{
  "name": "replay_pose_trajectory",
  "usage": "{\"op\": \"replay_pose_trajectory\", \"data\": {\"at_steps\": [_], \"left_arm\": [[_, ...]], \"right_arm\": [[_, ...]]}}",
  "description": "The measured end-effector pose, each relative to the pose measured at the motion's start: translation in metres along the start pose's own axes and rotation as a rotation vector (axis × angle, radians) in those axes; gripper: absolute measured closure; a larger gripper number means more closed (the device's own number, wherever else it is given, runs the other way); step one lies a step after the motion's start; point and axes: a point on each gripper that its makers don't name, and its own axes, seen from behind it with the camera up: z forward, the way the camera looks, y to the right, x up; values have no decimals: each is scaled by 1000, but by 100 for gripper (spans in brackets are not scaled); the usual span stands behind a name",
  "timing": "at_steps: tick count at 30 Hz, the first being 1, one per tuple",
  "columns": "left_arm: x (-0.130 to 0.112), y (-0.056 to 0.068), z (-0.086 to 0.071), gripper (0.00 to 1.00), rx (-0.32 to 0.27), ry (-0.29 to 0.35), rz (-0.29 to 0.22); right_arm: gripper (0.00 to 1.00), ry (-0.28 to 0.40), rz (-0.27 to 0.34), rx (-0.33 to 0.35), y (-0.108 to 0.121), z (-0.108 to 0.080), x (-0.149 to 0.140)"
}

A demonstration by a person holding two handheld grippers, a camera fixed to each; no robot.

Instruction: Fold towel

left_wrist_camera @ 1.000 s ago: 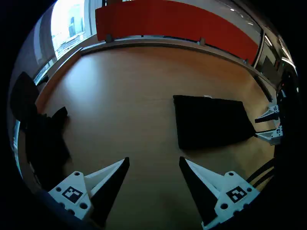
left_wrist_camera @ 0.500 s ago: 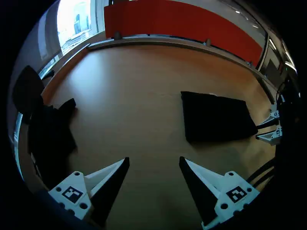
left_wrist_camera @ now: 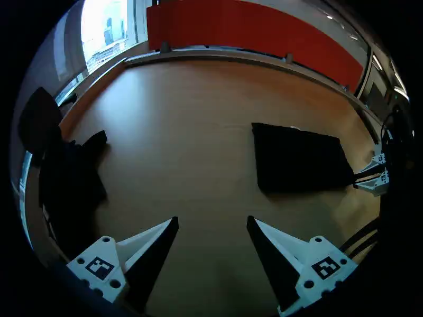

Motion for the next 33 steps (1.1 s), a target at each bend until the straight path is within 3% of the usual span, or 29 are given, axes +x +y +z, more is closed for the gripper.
{"op": "replay_pose_trajectory", "data": {"at_steps": [9,18,33], "left_arm": [[0,-1,0,4,3,2,-6],[1,-3,1,4,5,4,-13],[7,-2,1,4,5,15,-12]], "right_arm": [[96,-4,-12,-15,4,0,0],[97,33,-20,-43,9,-6,14],[96,131,-32,-113,24,-44,64]]}}
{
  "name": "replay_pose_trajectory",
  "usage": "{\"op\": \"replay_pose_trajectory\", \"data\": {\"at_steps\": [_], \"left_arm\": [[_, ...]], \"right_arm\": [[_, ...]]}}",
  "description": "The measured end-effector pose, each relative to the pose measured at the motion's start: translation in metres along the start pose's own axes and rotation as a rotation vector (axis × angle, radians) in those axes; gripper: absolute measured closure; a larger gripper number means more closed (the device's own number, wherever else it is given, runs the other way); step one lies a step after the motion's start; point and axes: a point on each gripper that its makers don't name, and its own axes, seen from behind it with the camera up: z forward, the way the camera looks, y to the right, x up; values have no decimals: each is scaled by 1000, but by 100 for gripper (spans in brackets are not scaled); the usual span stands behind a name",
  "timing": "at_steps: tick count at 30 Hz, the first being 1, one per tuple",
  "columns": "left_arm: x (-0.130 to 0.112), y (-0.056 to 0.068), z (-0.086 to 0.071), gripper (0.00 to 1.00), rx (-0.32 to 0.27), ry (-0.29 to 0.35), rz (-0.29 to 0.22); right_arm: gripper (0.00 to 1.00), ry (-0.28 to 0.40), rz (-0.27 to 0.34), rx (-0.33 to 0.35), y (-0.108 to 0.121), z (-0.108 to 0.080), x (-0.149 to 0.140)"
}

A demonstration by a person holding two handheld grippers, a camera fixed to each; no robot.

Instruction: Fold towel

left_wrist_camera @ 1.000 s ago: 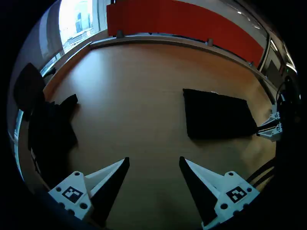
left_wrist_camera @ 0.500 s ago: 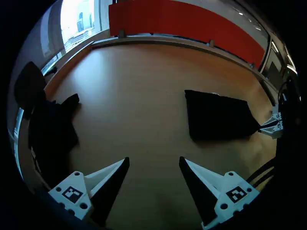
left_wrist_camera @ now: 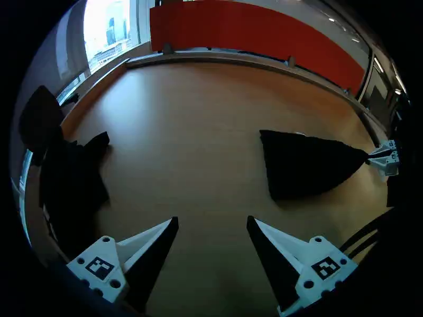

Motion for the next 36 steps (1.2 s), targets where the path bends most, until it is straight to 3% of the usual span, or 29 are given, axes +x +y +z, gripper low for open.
{"op": "replay_pose_trajectory", "data": {"at_steps": [9,21,29,36], "left_arm": [[5,-1,0,4,2,8,0],[7,-6,0,4,9,9,-2],[9,-6,1,4,6,9,3],[12,-5,-3,4,-1,17,-1]], "right_arm": [[96,38,-40,-43,16,-22,24],[96,52,-84,-68,32,-44,37],[96,60,-110,-52,26,-42,46],[96,86,-145,5,-1,-28,69]]}}
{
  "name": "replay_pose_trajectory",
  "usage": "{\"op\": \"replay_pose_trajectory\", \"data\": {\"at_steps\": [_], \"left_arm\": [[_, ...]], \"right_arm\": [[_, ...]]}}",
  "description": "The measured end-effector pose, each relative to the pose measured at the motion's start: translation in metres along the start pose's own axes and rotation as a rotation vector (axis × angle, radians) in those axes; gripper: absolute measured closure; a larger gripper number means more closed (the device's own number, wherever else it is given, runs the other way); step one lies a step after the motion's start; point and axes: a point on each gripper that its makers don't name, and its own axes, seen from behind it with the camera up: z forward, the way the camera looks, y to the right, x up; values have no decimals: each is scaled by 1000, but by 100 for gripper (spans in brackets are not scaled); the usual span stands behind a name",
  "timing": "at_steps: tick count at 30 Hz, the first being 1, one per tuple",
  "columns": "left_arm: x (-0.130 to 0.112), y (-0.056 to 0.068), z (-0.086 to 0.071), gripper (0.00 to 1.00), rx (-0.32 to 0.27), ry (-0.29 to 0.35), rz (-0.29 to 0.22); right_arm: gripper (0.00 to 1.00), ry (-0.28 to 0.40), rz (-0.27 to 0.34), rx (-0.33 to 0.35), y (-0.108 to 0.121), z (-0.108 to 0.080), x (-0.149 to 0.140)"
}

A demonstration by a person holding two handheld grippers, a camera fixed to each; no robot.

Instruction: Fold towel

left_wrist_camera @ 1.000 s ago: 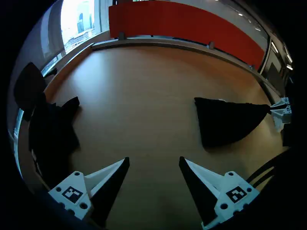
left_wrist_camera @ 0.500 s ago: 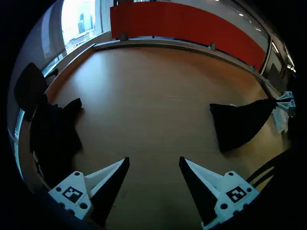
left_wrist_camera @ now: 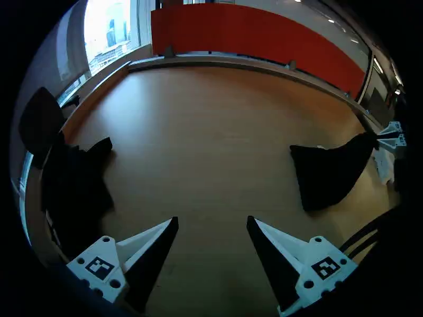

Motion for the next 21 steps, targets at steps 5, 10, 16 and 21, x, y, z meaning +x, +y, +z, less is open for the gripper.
{"op": "replay_pose_trajectory", "data": {"at_steps": [5,10,16,21], "left_arm": [[3,-1,-6,4,-7,12,-8],[6,-8,-15,4,-6,27,-21],[1,-26,-25,4,13,34,-46],[-5,-39,-31,4,29,34,-73]], "right_arm": [[96,9,-44,59,-27,20,20],[96,8,-82,127,-56,42,34],[95,-13,-105,213,-91,68,40],[95,-44,-106,255,-109,85,34]]}}
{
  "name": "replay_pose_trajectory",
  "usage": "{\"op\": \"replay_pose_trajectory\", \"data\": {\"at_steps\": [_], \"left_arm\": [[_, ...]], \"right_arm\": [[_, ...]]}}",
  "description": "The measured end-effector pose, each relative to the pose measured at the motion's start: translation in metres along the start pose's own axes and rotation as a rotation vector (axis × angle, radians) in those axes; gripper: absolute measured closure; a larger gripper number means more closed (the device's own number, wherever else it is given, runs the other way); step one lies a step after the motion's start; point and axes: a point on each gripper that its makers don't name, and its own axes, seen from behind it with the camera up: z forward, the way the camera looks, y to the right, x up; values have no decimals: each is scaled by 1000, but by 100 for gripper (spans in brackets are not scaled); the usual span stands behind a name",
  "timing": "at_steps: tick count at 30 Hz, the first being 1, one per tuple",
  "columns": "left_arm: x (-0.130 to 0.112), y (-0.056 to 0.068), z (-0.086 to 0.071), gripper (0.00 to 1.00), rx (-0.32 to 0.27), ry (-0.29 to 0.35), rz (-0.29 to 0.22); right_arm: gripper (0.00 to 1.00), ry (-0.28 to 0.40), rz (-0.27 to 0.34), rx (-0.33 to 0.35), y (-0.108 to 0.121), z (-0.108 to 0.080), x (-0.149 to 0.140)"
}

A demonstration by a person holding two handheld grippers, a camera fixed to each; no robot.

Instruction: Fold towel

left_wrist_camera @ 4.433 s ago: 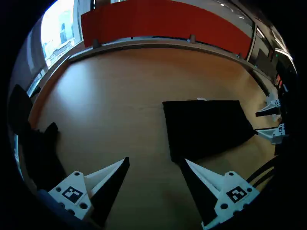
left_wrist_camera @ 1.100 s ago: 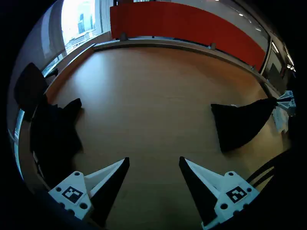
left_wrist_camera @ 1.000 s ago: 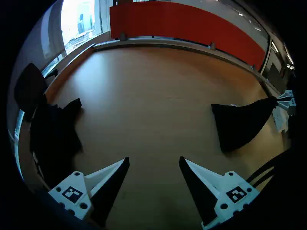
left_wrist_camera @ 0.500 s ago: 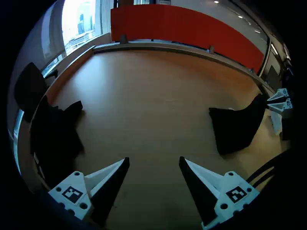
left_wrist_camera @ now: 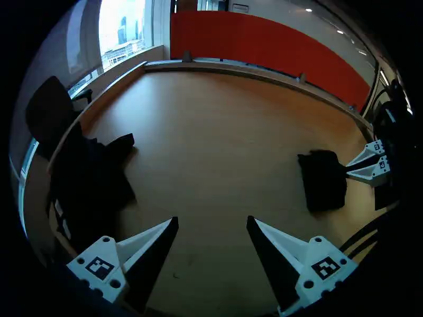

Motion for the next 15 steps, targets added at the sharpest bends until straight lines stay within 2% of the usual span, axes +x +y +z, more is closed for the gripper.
{"op": "replay_pose_trajectory", "data": {"at_steps": [5,10,13,15], "left_arm": [[-4,-7,-1,4,8,-3,-13],[-4,-7,1,4,6,-5,-15],[-4,-6,2,4,3,-6,-13],[-4,-6,2,4,3,-6,-12]], "right_arm": [[95,-15,12,12,-2,6,-3],[93,-24,23,22,-4,7,-5],[78,-25,33,29,-6,7,-6],[61,-23,40,33,-7,7,-6]]}}
